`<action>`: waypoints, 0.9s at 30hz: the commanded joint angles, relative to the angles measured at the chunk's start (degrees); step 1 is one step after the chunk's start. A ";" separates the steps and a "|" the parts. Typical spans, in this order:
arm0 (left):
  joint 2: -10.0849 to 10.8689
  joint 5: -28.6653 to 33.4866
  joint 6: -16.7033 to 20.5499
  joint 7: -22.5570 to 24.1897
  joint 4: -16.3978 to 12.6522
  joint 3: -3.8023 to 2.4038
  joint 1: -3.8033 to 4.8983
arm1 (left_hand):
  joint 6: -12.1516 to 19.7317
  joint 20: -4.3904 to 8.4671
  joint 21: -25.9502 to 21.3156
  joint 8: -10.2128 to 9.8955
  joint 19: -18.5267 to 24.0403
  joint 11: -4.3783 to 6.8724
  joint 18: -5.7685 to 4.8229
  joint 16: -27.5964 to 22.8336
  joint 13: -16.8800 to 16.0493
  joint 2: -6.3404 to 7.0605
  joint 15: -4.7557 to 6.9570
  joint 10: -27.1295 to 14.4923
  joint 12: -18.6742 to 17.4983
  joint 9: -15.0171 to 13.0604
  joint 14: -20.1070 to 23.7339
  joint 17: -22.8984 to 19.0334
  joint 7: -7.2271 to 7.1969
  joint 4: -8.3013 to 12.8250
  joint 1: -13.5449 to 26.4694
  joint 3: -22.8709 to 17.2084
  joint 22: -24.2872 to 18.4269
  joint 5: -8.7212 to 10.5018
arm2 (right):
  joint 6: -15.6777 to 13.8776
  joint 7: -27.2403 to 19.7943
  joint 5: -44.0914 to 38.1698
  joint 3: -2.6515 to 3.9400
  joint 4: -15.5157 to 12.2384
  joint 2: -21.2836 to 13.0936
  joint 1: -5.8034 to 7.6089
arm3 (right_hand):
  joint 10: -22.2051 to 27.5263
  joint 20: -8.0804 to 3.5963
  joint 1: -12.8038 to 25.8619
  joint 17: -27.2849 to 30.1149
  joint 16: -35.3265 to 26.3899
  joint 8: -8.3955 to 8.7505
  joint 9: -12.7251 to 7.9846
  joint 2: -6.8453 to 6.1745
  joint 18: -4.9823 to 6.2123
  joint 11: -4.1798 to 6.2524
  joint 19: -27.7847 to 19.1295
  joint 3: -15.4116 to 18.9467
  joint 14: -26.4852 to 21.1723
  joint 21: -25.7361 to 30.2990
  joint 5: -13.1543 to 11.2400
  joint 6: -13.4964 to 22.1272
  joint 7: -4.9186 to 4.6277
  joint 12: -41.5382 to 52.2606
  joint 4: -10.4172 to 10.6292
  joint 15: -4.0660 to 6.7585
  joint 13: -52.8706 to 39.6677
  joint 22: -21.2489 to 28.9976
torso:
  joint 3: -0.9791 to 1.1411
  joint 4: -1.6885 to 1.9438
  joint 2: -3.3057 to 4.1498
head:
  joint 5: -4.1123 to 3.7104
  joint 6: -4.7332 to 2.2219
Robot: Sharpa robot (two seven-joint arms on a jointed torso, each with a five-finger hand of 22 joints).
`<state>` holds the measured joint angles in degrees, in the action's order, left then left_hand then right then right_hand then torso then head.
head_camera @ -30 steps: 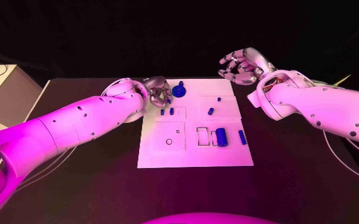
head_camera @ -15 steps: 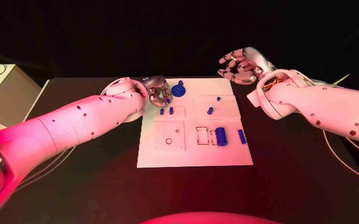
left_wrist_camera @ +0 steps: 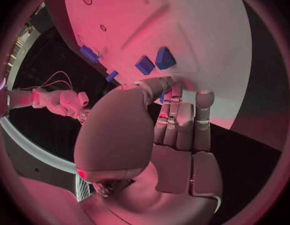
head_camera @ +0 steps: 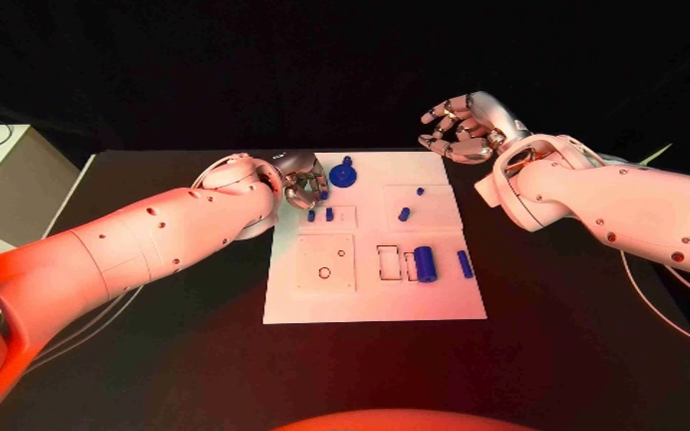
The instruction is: Assemble the parts on the task board
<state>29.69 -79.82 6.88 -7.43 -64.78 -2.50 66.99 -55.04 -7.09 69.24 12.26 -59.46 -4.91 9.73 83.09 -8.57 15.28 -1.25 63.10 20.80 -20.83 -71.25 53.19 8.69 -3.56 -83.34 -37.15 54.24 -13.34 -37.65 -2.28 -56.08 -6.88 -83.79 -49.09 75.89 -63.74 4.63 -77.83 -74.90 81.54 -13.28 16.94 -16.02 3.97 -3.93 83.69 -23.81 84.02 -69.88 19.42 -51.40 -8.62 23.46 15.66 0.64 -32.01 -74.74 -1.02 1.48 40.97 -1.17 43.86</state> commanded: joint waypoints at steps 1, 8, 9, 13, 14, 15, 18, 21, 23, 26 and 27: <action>-0.03 0.31 0.50 0.26 -0.25 -0.01 -0.04 | 1.39 -0.01 -0.36 -1.07 0.51 0.16 -0.71 0.23 -0.18 0.06 0.04 0.35 -0.56 0.45 0.26 0.07 -0.23 0.36 0.59 0.04 -0.17 -0.02 | 0.55 -0.34 -0.67 0.01 0.00 -0.01 -0.01 | 0.39 0.37 0.59 -3.04 -0.34 -0.20 0.07 -0.14 0.37 -0.30 0.21 -0.10 2.91 0.41 0.10 0.00 -0.46 -1.18 -0.01 -0.12 0.91 0.05 | 0.00 0.02 0.03 | 0.01 -0.01; 0.14 0.54 1.63 0.40 -0.45 -0.03 -0.07 | 3.85 -0.02 -0.53 -2.83 0.40 0.03 -0.72 0.49 -0.47 0.33 -0.05 0.04 -1.29 1.33 -0.03 0.87 -0.72 0.39 0.76 0.15 -0.30 -0.04 | 0.46 -0.44 -0.68 0.01 0.09 0.00 -0.01 | 1.27 0.78 0.93 -2.96 -0.52 -0.22 0.09 -0.19 0.45 -0.91 0.10 0.10 2.87 0.96 0.09 0.05 -0.92 -4.81 -0.06 -0.61 3.94 0.30 | 0.01 0.01 0.05 | 0.03 -0.03; 0.18 0.55 1.75 0.39 -0.50 -0.04 -0.07 | 4.00 -0.02 -0.54 -2.93 0.39 0.03 -0.73 0.49 -0.50 0.34 -0.05 0.04 -1.32 1.39 0.00 0.83 -0.74 0.40 0.76 0.17 -0.30 -0.05 | 0.45 -0.45 -0.68 0.01 0.10 -0.01 -0.01 | 1.27 0.80 0.93 -2.95 -0.53 -0.22 0.09 -0.19 0.46 -0.94 0.10 0.11 2.87 0.98 0.10 0.04 -0.94 -4.95 -0.07 -0.63 4.07 0.31 | 0.01 0.01 0.05 | 0.03 -0.03; 0.46 0.54 2.08 0.26 -0.72 -0.08 -0.10 | 4.37 -0.03 -0.55 -3.19 0.35 0.03 -0.73 0.50 -0.57 0.35 -0.06 0.05 -1.37 1.53 0.02 0.84 -0.73 0.42 0.73 0.20 -0.30 -0.05 | 0.51 -0.43 -0.68 0.01 0.16 -0.02 -0.01 | 1.39 0.92 0.96 -3.05 -0.49 -0.22 0.08 -0.18 0.48 -1.09 0.09 0.21 2.89 1.08 0.10 0.07 -1.06 -5.97 -0.16 -0.76 4.98 0.34 | -0.02 0.00 0.07 | 0.04 -0.07; 0.59 0.51 2.19 0.20 -0.79 -0.10 -0.11 | 4.49 -0.04 -0.57 -3.27 0.37 0.03 -0.72 0.50 -0.60 0.36 -0.06 0.06 -1.38 1.58 0.04 0.82 -0.73 0.43 0.72 0.22 -0.33 -0.05 | 0.57 -0.41 -0.69 0.01 0.19 -0.02 -0.01 | 1.40 0.94 0.95 -3.17 -0.41 -0.22 0.08 -0.17 0.46 -1.12 0.12 0.22 2.92 1.00 0.11 0.07 -1.08 -6.12 -0.18 -0.77 5.11 0.27 | 0.00 -0.02 0.08 | 0.06 -0.08; 0.69 0.49 2.25 0.16 -0.84 -0.12 -0.11 | 4.60 -0.04 -0.56 -3.35 0.34 0.03 -0.73 0.50 -0.62 0.36 -0.06 0.08 -1.38 1.62 0.07 0.79 -0.72 0.44 0.70 0.23 -0.31 -0.06 | 0.62 -0.39 -0.69 0.01 0.20 -0.02 -0.02 | 1.40 0.96 0.93 -3.14 -0.43 -0.23 0.09 -0.17 0.44 -1.12 0.16 0.21 2.92 0.91 0.10 0.06 -1.08 -6.22 -0.21 -0.78 5.22 0.21 | 0.00 -0.02 0.08 | 0.06 -0.08; 1.02 0.42 2.24 -0.02 -0.96 -0.24 -0.12 | 4.62 -0.04 -0.62 -3.36 0.42 0.03 -0.70 0.50 -0.63 0.35 -0.06 0.08 -1.38 1.63 0.07 0.78 -0.72 0.44 0.70 0.23 -0.41 -0.06 | 0.93 -0.23 -0.77 0.01 0.26 -0.04 -0.02 | 1.39 0.96 0.89 -2.94 -0.57 -0.23 0.09 -0.16 0.45 -1.13 0.15 0.20 2.87 0.95 0.10 0.05 -1.08 -6.31 -0.24 -0.79 5.30 0.23 | 0.04 0.02 0.11 | 0.05 -0.09; 1.48 0.31 1.98 -0.27 -1.08 -0.39 -0.12 | 4.73 -0.04 -0.58 -3.44 0.34 0.04 -0.72 0.47 -0.67 0.34 -0.06 0.12 -1.38 1.67 0.18 0.59 -0.74 0.46 0.67 0.24 -0.33 -0.06 | 1.84 0.17 -1.06 0.01 0.34 -0.08 -0.04 | 1.22 1.01 0.62 -3.52 -0.12 -0.27 0.10 -0.20 0.30 -1.16 0.48 0.18 3.08 0.14 -0.22 -0.01 -1.11 -6.93 -0.54 -0.82 5.95 -0.38 | 0.03 0.02 0.08 | 0.06 -0.14; 1.82 0.26 1.77 -0.39 -1.17 -0.53 -0.12 | 4.72 -0.04 -0.63 -3.44 0.41 0.04 -0.70 0.46 -0.68 0.33 -0.06 0.13 -1.37 1.68 0.22 0.50 -0.74 0.47 0.66 0.25 -0.42 -0.06 | 2.62 0.46 -1.49 0.00 0.44 -0.14 -0.05 | 0.69 1.00 -0.13 -4.06 0.36 -0.35 0.12 -0.17 0.18 -1.14 0.81 -0.08 3.32 -0.59 -1.67 -0.17 -1.08 -7.76 -1.23 -0.81 6.90 -0.94 | 0.02 0.01 0.07 | 0.08 -0.18; 2.40 0.21 1.70 -0.49 -1.39 -0.86 -0.12 | 4.70 -0.04 -0.76 -3.43 0.60 0.04 -0.64 0.41 -0.69 0.33 -0.06 0.12 -1.38 1.68 0.36 0.25 -0.74 0.47 0.65 0.25 -0.64 -0.06 | 3.88 0.87 -3.25 0.00 0.70 -0.24 -0.12 | 0.23 0.97 -1.12 -4.13 0.50 -0.47 0.14 -0.19 0.02 -1.08 1.13 -0.57 3.42 -1.45 -2.95 -0.45 -1.02 -8.60 -2.06 -0.76 7.84 -1.62 | 0.01 -0.03 0.07 | 0.01 -0.19; 2.62 0.23 1.81 -0.45 -1.49 -1.01 -0.12 | 4.67 -0.04 -0.85 -3.42 0.72 0.03 -0.61 0.39 -0.69 0.34 -0.06 0.09 -1.39 1.68 0.44 0.11 -0.74 0.47 0.65 0.26 -0.78 -0.06 | 4.47 0.99 -3.97 0.00 0.83 -0.29 -0.17 | 0.03 0.95 -1.45 -4.23 0.61 -0.47 0.13 -0.20 -0.03 -1.04 1.23 -0.80 3.47 -1.71 -3.31 -0.54 -0.97 -8.94 -2.33 -0.73 8.18 -1.82 | 0.00 -0.04 0.07 | -0.01 -0.21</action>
<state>32.25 -79.62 8.45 -7.68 -66.02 -3.44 66.85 -50.68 -7.18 68.58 9.10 -58.94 -4.92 9.74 83.38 -9.19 15.63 -1.36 63.09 19.78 -19.21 -71.14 53.29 7.98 -3.40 -82.99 -36.99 53.48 -13.34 -36.15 -1.86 -57.15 -6.89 -83.06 -49.30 75.82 -63.39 5.26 -78.91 -74.90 81.87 -13.51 16.99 -16.32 3.98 -4.92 83.90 -24.67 84.01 -71.52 16.25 -51.61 -9.60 14.63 13.51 0.21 -23.93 -74.95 -0.99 1.48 41.07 -1.10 43.68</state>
